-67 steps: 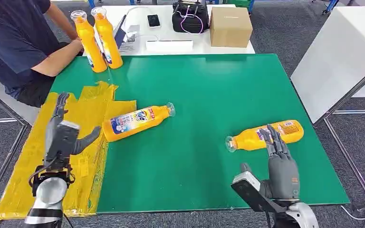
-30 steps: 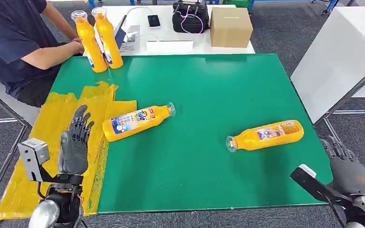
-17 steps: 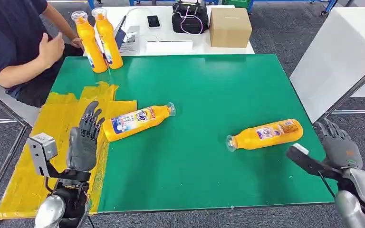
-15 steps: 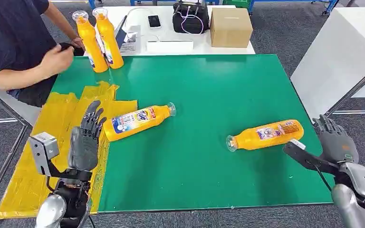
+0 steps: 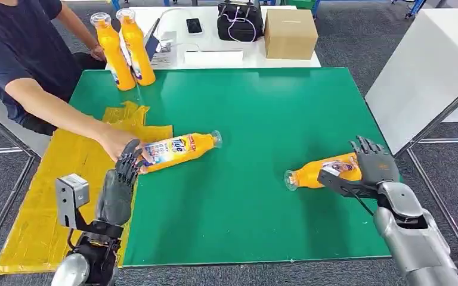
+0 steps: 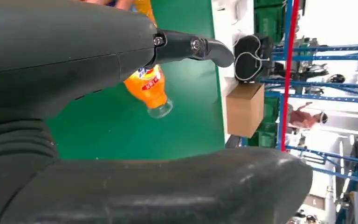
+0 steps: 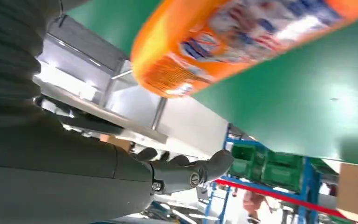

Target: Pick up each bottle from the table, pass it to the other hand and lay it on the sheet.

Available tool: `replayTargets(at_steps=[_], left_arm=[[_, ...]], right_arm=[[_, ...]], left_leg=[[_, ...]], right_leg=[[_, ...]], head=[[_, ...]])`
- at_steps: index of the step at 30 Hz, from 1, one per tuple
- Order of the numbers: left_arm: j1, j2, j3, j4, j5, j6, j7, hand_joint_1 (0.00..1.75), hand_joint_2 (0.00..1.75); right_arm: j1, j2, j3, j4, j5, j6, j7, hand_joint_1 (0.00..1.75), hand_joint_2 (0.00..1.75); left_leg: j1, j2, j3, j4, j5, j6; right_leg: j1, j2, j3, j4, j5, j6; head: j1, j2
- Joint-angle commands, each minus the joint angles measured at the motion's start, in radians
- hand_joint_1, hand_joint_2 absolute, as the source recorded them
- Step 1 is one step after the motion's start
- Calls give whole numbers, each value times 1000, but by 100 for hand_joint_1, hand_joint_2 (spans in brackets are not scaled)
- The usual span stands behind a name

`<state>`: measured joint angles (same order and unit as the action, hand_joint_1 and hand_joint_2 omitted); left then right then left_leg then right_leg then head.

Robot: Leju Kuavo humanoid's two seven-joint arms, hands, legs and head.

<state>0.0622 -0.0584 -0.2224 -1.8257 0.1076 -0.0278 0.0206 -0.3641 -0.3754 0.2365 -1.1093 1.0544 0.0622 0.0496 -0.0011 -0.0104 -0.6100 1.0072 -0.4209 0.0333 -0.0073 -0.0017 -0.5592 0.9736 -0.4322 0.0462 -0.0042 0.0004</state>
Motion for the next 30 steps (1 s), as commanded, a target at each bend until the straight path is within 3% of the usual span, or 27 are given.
replayTargets(at_steps=[1, 15, 20, 30], left_arm=[[-58, 8, 8, 8, 23, 11, 18, 0, 0], [-57, 11, 14, 9, 50, 27, 3, 0, 0], [-45, 17, 27, 22, 66, 36, -5, 0, 0], [-28, 25, 33, 17, 76, 47, -17, 0, 0]], right_arm=[[-165, 23, 120, 157, -27, 43, -25, 0, 175], [-227, 10, 188, 272, -39, 67, -60, 0, 175], [-252, -33, 235, 305, -74, 117, -117, 0, 175], [-228, -94, 275, 344, -116, 142, -137, 0, 175]], left_leg=[[0, 4, 2, 1, -1, -1], [0, 3, 2, 0, -1, -1], [0, 2, 2, 0, 0, -1], [-1, -1, 2, 0, 0, -1]], right_leg=[[0, 3, 1, 0, 0, -1], [1, 2, 2, 0, 0, -1], [0, 1, 2, -1, 0, 0], [0, -1, 3, -1, 0, 0]], head=[[0, 0], [0, 0], [0, 0], [0, 0]])
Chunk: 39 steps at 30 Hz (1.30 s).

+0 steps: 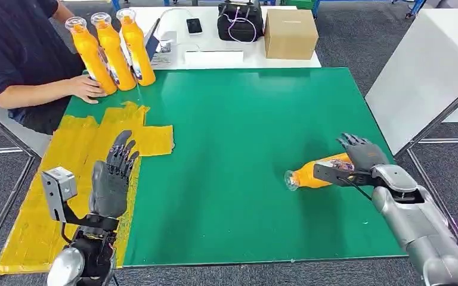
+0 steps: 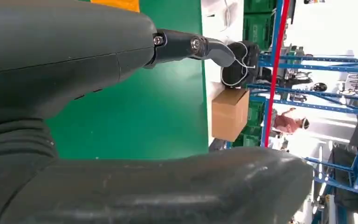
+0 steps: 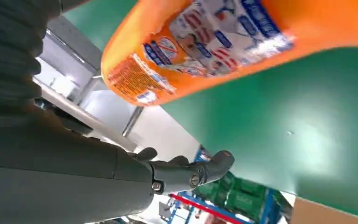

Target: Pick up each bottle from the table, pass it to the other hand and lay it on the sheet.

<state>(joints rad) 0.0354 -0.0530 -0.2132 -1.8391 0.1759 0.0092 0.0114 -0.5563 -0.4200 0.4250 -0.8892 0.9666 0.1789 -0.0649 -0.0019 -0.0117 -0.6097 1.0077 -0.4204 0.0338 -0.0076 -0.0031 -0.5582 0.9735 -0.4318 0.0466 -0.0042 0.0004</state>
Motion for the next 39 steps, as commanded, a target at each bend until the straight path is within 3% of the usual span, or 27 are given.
replayTargets(at_steps=[1, 11, 20, 21, 22, 27, 39], left_arm=[[-2, 20, 24, 30, 8, 10, -8, 0, 0], [6, 19, 21, 36, 13, 19, -16, 0, 0], [-16, 21, -4, 65, 26, 24, -32, 0, 0], [-25, 19, -9, 75, 29, 25, -33, 0, 0], [-33, 19, -17, 85, 30, 26, -34, 0, 0], [-77, 3, -31, 64, 60, 32, -2, 0, 0], [-98, 6, -28, 51, 76, 52, 16, 0, 0]], right_arm=[[-36, -53, 90, 130, -31, 24, -24, 0, 175], [-36, -60, 119, 202, -23, 16, -17, 0, 175], [-17, 27, 127, 421, 23, -74, -24, 0, 175], [-26, 35, 148, 442, 44, -73, -27, 72, 175], [-37, 48, 159, 463, 56, -76, -35, 175, 175], [-64, 93, 186, 456, 79, -70, -34, 175, 175], [-91, 102, 216, 423, 100, -38, -41, 175, 175]], left_leg=[[1, 1, 3, -1, -1, -2], [1, 1, 2, 0, -1, -2], [1, -2, 2, -1, 0, -1], [2, -1, 4, -2, -1, -2], [2, -2, 3, -1, 0, -1], [2, -2, 7, -1, 0, -1], [2, 3, 15, -1, 0, -2]], right_leg=[[1, 0, 4, -1, -1, -1], [1, 0, 3, -1, -1, -1], [1, -1, 3, -3, 0, -1], [2, -1, 5, -3, 0, -1], [2, -1, 4, -3, 0, -1], [2, -1, 6, -3, 0, -1], [2, 0, 12, -2, 1, -2]], head=[[0, 0], [0, 0], [0, 0], [0, 0], [0, 0], [0, 0], [1, 0]])
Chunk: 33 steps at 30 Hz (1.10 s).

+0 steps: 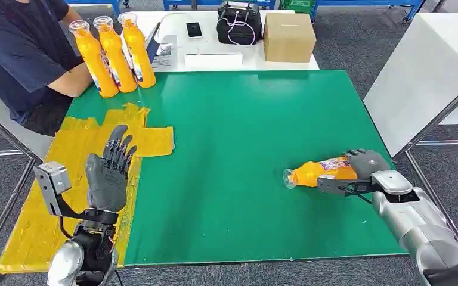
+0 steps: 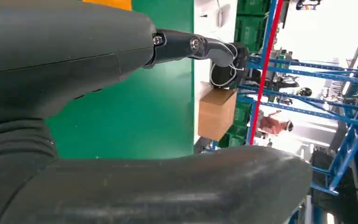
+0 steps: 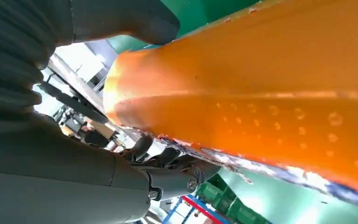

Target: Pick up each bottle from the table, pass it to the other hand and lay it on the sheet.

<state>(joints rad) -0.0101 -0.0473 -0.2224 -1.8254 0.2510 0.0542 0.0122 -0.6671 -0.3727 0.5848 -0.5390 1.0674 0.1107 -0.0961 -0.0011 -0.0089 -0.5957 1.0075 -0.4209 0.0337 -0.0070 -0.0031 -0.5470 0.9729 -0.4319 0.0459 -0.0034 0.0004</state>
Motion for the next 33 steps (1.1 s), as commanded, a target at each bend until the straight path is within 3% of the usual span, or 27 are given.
replayTargets(at_steps=[1, 11, 12, 13, 17, 19, 21, 25, 32, 33], left_arm=[[-39, 4, -19, 36, -5, 12, 13, 0, 0], [-45, 11, -29, 48, 20, 7, 1, 0, 0], [-43, 11, -32, 50, 19, 10, 1, 0, 0], [-44, 12, -34, 53, 20, 9, -5, 0, 0], [-13, 21, -31, 66, 9, 21, -19, 0, 0], [-20, 19, -31, 72, 19, 9, -30, 0, 0], [6, 2, -48, 63, 7, 3, -43, 0, 0], [-34, -3, -98, 41, 25, 26, -14, 0, 0], [-16, 17, -84, 83, 47, 7, -73, 0, 0], [-29, 11, -86, 73, 50, 10, -62, 0, 0]], right_arm=[[24, 47, 56, 70, -3, 31, -8, 175, 175], [48, 5, 134, 10, -2, 105, -44, 175, 175], [53, -2, 139, 7, -3, 101, -45, 94, 175], [58, -5, 146, 4, -3, 94, -49, 0, 175], [69, -24, 159, 9, -23, 106, -45, 0, 175], [66, -19, 164, 19, -35, 106, -59, 0, 175], [106, -66, 167, -3, -55, 95, -72, 0, 175], [147, -136, 199, -108, -121, 201, -95, 0, 175], [126, -131, 223, -75, -144, 190, -96, 0, 175], [123, -124, 226, -79, -145, 192, -93, 77, 175]], left_leg=[[1, 1, 2, -1, 0, -1], [2, -1, 1, -2, 2, -2], [2, 1, 3, -1, 1, -2], [2, 1, 3, -2, 2, -2], [2, 0, 5, 0, 1, -2], [1, 2, 6, -2, 0, -1], [2, 1, 5, -3, 1, -2], [2, -6, 4, -1, 1, -1], [2, -7, 7, -3, 0, -2], [1, -7, 7, -3, 0, -2]], right_leg=[[1, 0, 2, -2, 1, -1], [2, -1, 1, -3, 3, -3], [2, -1, 3, -2, 2, -3], [2, -1, 3, -3, 2, -3], [2, -1, -1, -2, 2, -3], [1, 0, 6, -3, 2, -3], [2, 0, 5, -5, 3, -3], [2, -6, -3, -4, 1, -3], [2, -4, 0, -8, 0, -1], [1, -4, 1, -7, -1, 0]], head=[[0, 0], [0, 0], [0, 0], [0, 0], [0, 0], [0, 0], [0, 0], [-1, 0], [-1, 0], [0, 0]])
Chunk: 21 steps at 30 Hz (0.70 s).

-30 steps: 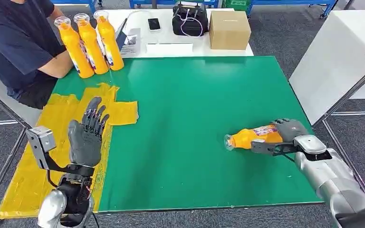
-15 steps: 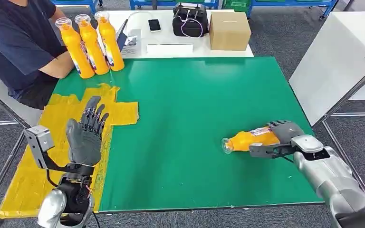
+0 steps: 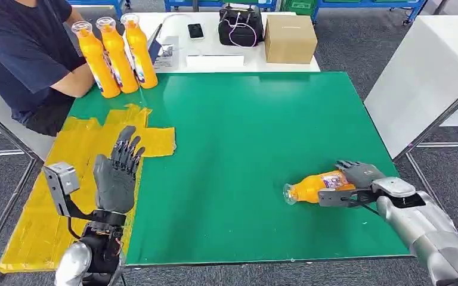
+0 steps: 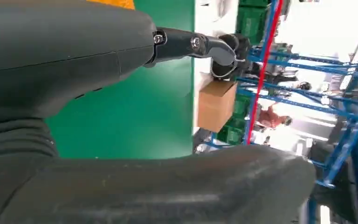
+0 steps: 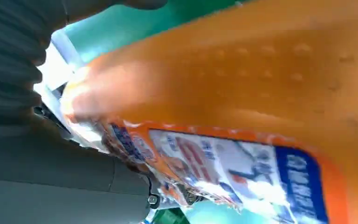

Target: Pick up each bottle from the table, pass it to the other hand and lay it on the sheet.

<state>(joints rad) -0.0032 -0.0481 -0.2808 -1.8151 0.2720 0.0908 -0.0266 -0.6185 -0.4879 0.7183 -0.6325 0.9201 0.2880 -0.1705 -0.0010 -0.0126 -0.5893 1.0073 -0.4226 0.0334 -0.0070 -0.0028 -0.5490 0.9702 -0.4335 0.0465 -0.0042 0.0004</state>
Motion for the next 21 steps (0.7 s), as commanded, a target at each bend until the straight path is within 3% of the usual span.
replayTargets(at_steps=[1, 7, 12, 21], left_arm=[[-32, 10, -28, 45, 0, 6, 22, 0, 0], [6, 21, -5, 45, 0, -3, 4, 0, 0], [-21, -2, -10, 6, 13, -15, 32, 0, 0], [13, 9, -2, 20, -12, 1, 32, 0, 0]], right_arm=[[79, -5, 71, 12, -34, 30, 19, 175, 175], [39, 30, 36, 10, -87, -7, 45, 175, 175], [37, 48, 49, -51, -93, 12, 70, 175, 175], [54, 27, 40, -50, -108, 9, 90, 175, 175]], left_leg=[[2, -4, -1, -3, 2, -2], [1, -1, -2, -2, 2, -2], [1, 2, 0, 0, 1, -1], [1, 4, -2, -1, 1, -1]], right_leg=[[2, -4, 2, -4, 1, -1], [1, -1, 0, -3, 2, -1], [1, 1, 10, -1, 2, 0], [2, 0, 8, -2, 3, -1]], head=[[1, 0], [0, 0], [1, 0], [0, 0]])
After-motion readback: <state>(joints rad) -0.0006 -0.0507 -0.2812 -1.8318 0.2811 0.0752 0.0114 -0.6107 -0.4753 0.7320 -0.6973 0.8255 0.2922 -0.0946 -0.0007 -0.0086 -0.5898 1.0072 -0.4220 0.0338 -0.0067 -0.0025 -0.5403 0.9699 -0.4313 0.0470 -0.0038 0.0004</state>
